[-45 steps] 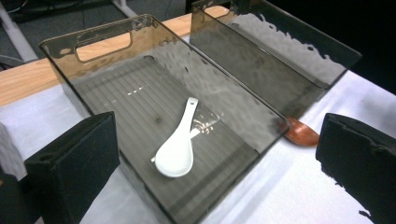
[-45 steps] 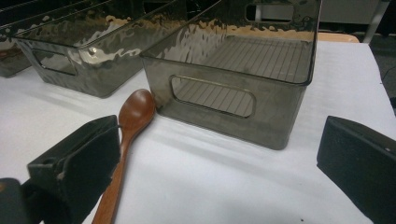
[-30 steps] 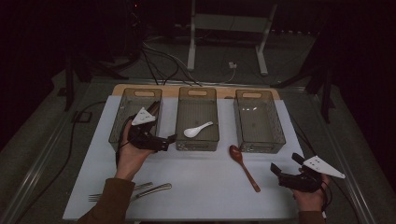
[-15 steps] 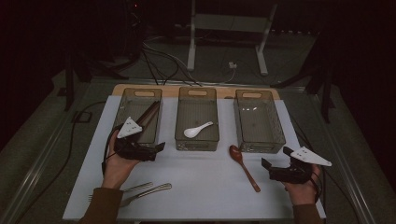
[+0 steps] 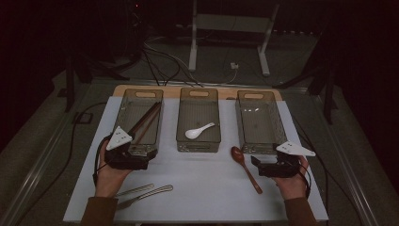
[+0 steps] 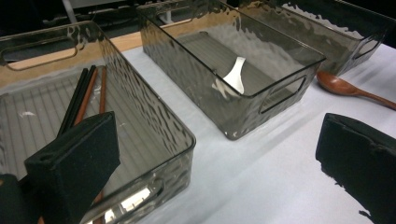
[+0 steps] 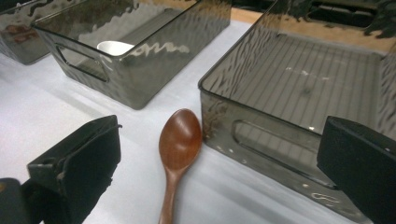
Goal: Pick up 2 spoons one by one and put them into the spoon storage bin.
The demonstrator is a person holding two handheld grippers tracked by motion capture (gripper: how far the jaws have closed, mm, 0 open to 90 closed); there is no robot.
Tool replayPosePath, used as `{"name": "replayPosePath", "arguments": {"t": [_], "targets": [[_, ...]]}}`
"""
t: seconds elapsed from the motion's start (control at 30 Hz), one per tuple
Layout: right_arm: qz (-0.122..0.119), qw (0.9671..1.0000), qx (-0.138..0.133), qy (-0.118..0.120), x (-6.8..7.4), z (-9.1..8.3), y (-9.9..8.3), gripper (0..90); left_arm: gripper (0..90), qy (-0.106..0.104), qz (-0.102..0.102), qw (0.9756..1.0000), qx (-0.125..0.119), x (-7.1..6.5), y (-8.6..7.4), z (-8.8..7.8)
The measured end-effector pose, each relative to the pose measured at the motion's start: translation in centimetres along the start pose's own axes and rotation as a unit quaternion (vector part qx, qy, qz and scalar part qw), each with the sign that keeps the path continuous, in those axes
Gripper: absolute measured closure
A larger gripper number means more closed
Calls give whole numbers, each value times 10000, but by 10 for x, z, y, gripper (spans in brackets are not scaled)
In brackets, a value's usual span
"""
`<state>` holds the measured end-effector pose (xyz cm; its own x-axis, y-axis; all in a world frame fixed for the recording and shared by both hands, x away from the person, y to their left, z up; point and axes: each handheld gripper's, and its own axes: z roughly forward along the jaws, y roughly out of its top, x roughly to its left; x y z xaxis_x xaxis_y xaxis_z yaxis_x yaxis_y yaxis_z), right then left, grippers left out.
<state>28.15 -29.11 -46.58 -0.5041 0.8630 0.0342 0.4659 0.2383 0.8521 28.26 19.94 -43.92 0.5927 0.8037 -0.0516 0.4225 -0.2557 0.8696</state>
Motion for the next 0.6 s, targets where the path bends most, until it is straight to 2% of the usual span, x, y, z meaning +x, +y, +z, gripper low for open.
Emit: {"name": "replayPosePath", "arguments": {"t": [0.37, 0.6], "targets": [[-67, 9991, 405, 66, 10, 16, -1, 0, 8, 157, -111, 9998, 52, 4, -12, -11], [-125, 9971, 753, 53, 17, 28, -3, 0, 8, 186, -180, 9996, 63, 6, -18, -16]]}}
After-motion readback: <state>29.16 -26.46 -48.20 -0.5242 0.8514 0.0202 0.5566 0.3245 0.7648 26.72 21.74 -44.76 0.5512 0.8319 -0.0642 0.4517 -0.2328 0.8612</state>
